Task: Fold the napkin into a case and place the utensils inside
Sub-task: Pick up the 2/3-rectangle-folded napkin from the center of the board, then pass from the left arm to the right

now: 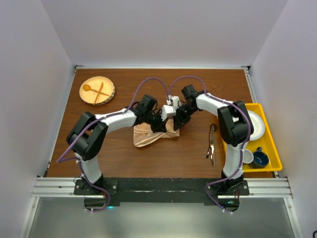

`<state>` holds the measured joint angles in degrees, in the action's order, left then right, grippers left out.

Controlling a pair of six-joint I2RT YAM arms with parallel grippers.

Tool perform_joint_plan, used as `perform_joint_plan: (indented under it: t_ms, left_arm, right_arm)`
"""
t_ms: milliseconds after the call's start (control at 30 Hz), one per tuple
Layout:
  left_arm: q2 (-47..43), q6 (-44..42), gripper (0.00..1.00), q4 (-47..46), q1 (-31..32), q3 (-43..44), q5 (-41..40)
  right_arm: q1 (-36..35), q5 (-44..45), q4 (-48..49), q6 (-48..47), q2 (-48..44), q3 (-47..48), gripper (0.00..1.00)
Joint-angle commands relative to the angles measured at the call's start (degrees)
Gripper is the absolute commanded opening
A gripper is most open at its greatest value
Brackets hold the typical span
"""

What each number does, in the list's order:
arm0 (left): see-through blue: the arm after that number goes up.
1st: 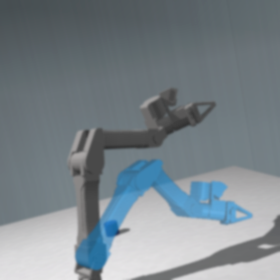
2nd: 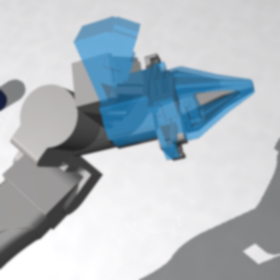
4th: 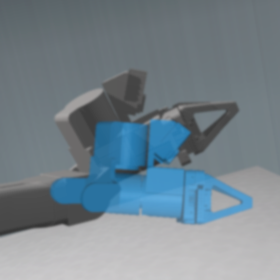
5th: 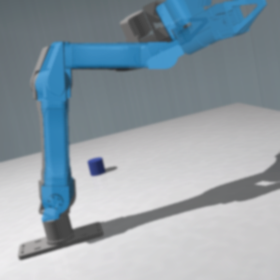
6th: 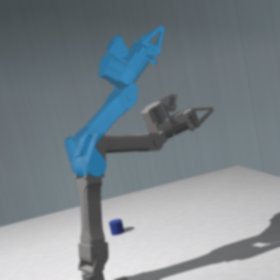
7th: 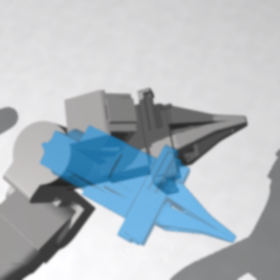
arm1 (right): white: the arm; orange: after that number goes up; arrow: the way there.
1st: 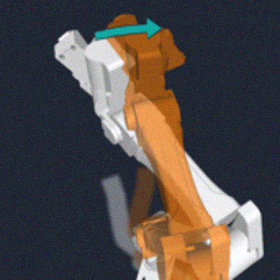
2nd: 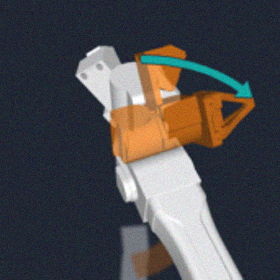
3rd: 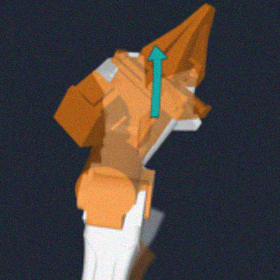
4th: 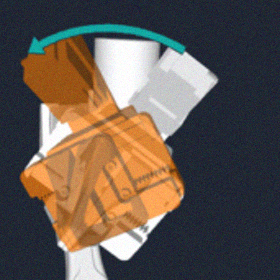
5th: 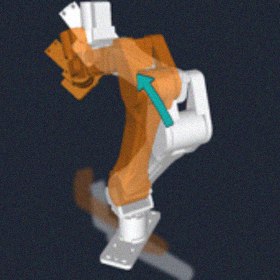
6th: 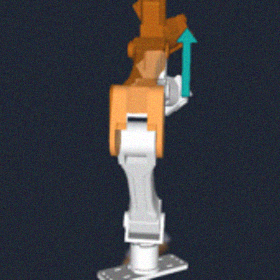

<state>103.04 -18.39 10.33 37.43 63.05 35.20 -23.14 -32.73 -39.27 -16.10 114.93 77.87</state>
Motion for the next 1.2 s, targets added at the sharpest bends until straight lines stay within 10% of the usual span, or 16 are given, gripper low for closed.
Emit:
perform_joint_plan:
  t_ms: [0,700,1167]
  left_arm:
    - [2.8,5.0,0.0,-1.5,-3.0,3.0,5.6]
    - [13.7,9.6,0.0,1.3,-9.0,4.6,12.1]
    - [15.8,9.3,0.0,2.5,-10.5,5.9,13.1]
  right_arm:
    - [-0.4,3.6,-1.6,-2.3,2.2,-2.1,0.31]
    - [2.0,-3.9,-5.7,1.6,-1.3,5.8,0.44]
    - [3.8,-15.3,-5.1,-1.4,-1.2,7.8,0.74]
